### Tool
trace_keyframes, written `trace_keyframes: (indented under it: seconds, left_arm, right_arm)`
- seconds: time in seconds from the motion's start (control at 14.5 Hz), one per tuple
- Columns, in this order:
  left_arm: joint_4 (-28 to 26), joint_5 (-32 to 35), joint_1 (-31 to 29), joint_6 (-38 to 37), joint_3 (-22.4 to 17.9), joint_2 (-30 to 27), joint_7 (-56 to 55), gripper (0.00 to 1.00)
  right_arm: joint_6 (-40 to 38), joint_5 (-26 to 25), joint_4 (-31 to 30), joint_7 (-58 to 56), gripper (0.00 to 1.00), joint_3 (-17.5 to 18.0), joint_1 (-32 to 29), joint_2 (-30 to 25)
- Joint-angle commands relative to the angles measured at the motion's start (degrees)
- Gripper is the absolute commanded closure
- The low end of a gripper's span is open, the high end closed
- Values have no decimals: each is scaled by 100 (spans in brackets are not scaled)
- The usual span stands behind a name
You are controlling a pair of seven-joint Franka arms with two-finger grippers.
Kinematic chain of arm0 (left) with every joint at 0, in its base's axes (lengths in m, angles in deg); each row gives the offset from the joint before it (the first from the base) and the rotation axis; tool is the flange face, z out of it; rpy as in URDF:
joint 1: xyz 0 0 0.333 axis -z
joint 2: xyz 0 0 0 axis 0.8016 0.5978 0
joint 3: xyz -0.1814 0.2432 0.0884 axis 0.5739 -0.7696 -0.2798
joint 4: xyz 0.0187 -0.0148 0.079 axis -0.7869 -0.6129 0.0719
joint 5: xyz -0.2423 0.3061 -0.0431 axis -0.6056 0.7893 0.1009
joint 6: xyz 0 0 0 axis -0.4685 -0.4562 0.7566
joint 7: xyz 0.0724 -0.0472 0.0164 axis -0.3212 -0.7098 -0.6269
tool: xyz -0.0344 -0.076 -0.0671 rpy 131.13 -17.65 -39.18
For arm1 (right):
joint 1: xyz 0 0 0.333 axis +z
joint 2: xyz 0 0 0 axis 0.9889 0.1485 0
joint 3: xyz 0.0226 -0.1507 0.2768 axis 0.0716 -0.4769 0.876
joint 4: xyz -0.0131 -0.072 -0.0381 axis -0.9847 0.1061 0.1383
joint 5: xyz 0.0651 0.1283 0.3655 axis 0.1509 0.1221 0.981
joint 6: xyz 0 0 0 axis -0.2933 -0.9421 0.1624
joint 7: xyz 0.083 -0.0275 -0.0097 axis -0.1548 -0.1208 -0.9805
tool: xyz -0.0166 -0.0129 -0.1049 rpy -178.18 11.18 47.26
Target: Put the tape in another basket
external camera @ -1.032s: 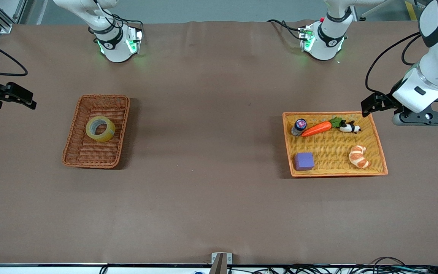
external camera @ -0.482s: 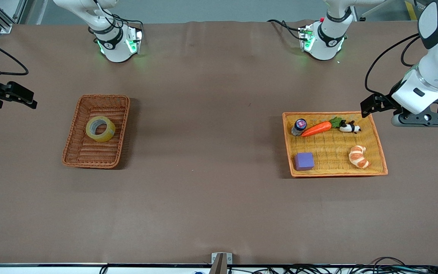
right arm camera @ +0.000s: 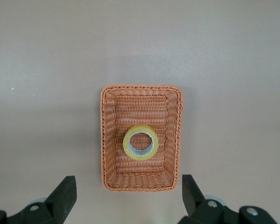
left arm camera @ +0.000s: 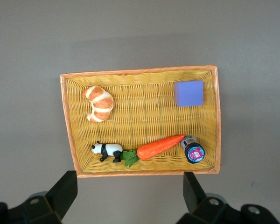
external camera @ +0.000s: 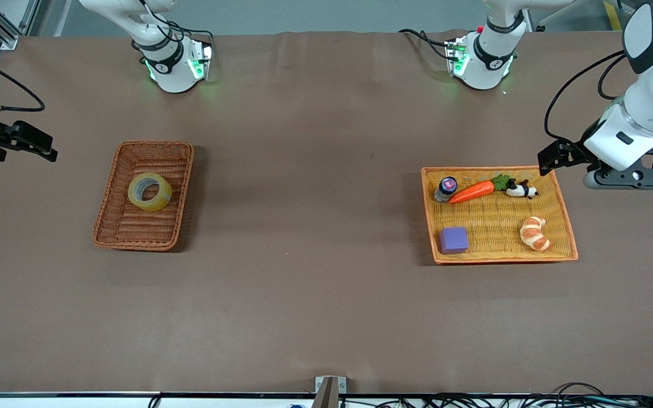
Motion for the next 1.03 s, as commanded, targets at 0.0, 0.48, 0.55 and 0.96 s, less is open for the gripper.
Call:
trace_keyframes:
  seconds: [0.0,0.48,0.55,0.96]
  left_arm:
    - [91,136,-37,10,25,37,39,0]
    - [83,145,-37,10,25,81,21,0]
    - [82,136,-37,10,25,81,65,0]
    - [82,145,-28,2,25,72,100,0]
  right_arm:
    - [-42,10,-82,6,0,10,5,-146]
    - [-183,2,-74,-3,0,-7,-4,-155]
    - [-183,2,-65,-20,0,-16,-4,-155]
    - [-192,-7,-65,-55,0,-25,-13,-164]
